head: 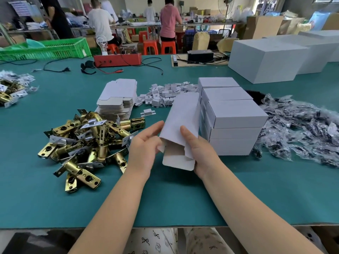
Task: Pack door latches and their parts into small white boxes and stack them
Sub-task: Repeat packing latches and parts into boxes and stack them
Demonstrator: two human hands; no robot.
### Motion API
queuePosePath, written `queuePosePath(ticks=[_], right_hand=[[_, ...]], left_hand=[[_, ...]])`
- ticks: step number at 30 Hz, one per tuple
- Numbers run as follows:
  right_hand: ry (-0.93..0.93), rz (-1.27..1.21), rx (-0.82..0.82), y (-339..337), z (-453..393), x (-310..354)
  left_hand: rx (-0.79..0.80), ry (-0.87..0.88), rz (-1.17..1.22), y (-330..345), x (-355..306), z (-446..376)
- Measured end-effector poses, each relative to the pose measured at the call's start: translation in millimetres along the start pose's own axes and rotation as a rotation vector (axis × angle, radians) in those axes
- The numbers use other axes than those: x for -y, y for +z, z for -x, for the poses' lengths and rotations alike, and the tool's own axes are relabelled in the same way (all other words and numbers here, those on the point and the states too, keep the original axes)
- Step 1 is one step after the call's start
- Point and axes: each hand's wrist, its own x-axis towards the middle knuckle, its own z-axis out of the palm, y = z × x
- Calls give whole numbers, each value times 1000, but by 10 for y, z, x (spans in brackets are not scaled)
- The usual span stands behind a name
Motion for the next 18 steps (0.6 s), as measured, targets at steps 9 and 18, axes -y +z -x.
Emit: queuePosePath(ticks=[9,18], right_hand=[[52,326,134,-15,88,42],[-301,912,-235,33,14,-18]], left_hand=[[-140,-154,70,-48,24,-102],[-89,-130,-169,-14,36,-35]])
